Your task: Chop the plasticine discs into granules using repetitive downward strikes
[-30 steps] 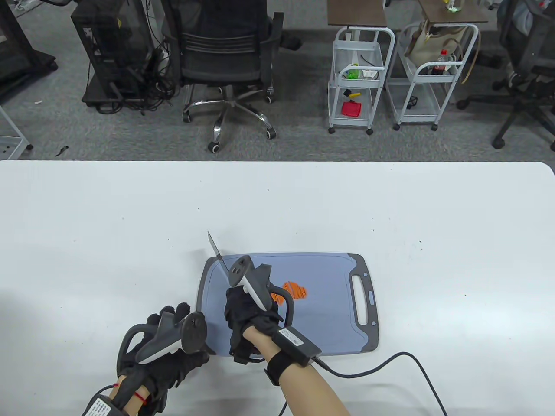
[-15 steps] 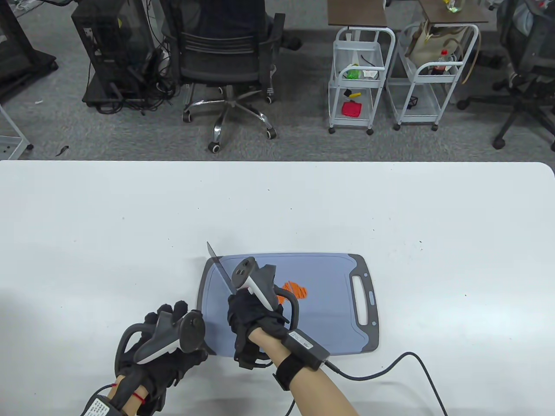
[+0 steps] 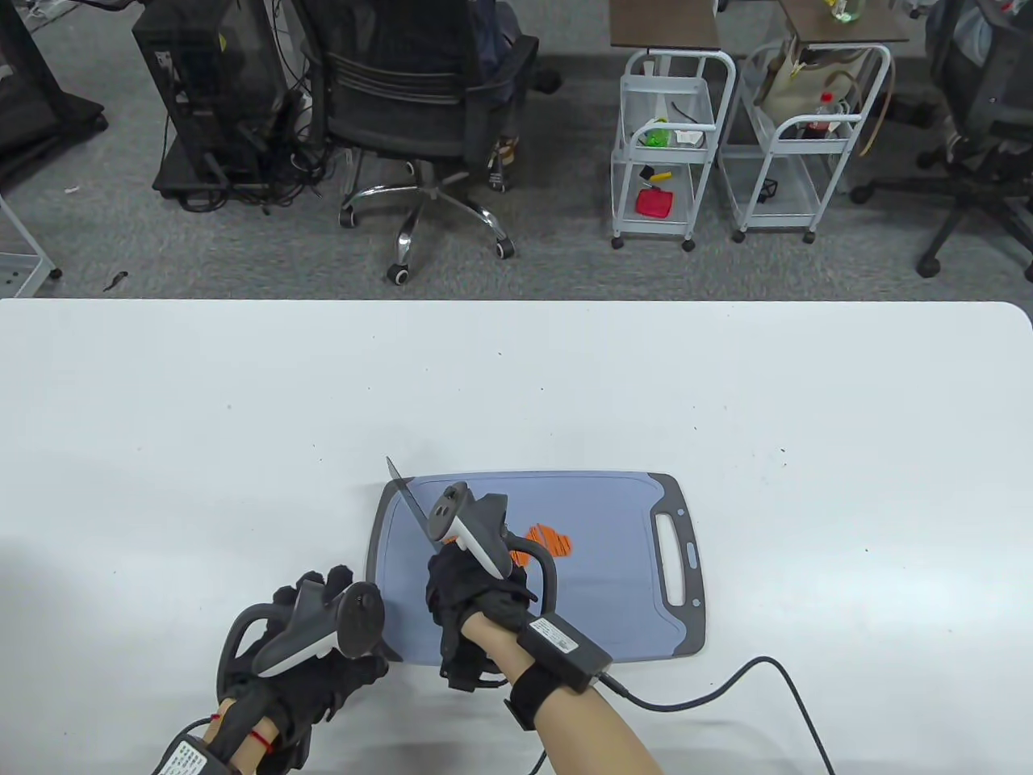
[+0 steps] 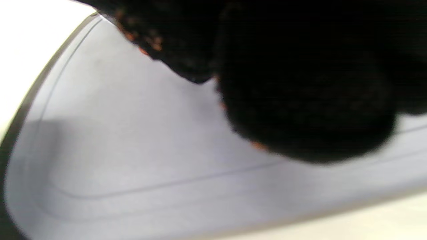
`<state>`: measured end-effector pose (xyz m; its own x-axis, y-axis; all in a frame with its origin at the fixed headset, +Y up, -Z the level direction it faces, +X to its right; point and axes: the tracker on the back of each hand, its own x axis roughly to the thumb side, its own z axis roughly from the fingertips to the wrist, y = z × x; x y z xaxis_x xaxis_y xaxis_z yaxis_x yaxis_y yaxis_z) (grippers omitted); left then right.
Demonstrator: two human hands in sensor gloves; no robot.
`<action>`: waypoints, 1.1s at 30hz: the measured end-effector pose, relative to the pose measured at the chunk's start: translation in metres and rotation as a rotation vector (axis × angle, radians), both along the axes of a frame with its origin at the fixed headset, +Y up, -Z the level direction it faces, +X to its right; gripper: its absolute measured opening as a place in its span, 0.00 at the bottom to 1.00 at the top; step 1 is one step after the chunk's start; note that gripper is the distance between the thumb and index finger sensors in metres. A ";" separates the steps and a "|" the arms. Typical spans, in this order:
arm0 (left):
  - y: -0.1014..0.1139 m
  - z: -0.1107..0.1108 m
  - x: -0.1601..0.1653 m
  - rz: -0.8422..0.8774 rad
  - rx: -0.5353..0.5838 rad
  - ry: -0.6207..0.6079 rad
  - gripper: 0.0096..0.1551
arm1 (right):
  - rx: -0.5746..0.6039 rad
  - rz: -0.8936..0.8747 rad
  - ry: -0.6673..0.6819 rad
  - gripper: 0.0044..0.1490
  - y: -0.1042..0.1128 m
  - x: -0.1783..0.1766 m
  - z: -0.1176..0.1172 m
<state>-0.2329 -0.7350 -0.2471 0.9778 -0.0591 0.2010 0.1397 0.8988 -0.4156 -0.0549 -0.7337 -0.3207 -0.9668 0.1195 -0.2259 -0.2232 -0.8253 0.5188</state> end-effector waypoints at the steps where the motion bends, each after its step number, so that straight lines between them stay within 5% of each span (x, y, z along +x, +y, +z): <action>1: 0.001 -0.001 -0.002 0.009 0.010 0.003 0.55 | 0.005 -0.054 -0.009 0.35 0.001 0.006 0.002; 5: 0.006 -0.002 -0.006 0.046 0.041 0.003 0.54 | 0.058 -0.381 -0.160 0.35 -0.003 0.021 0.007; 8: 0.007 -0.002 -0.006 0.050 0.041 0.009 0.55 | -0.113 -0.538 -0.256 0.35 -0.025 0.017 0.014; 17: 0.001 -0.003 -0.007 0.035 0.003 0.016 0.55 | -0.043 -0.523 -0.401 0.34 -0.036 0.073 0.033; 22: 0.001 0.000 -0.001 0.020 0.014 -0.011 0.55 | -0.005 -0.618 -0.423 0.34 -0.019 0.106 0.046; 27: 0.000 0.002 0.004 0.002 0.010 -0.025 0.55 | 0.168 -0.302 -0.438 0.34 0.011 0.150 0.035; 33: 0.000 0.001 0.004 -0.008 0.003 -0.026 0.55 | 0.122 -0.169 -0.430 0.34 -0.004 0.154 0.030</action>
<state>-0.2294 -0.7355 -0.2460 0.9718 -0.0674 0.2260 0.1574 0.8990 -0.4087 0.0990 -0.7380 -0.2908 -0.7533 0.3177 -0.5758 -0.5328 -0.8081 0.2512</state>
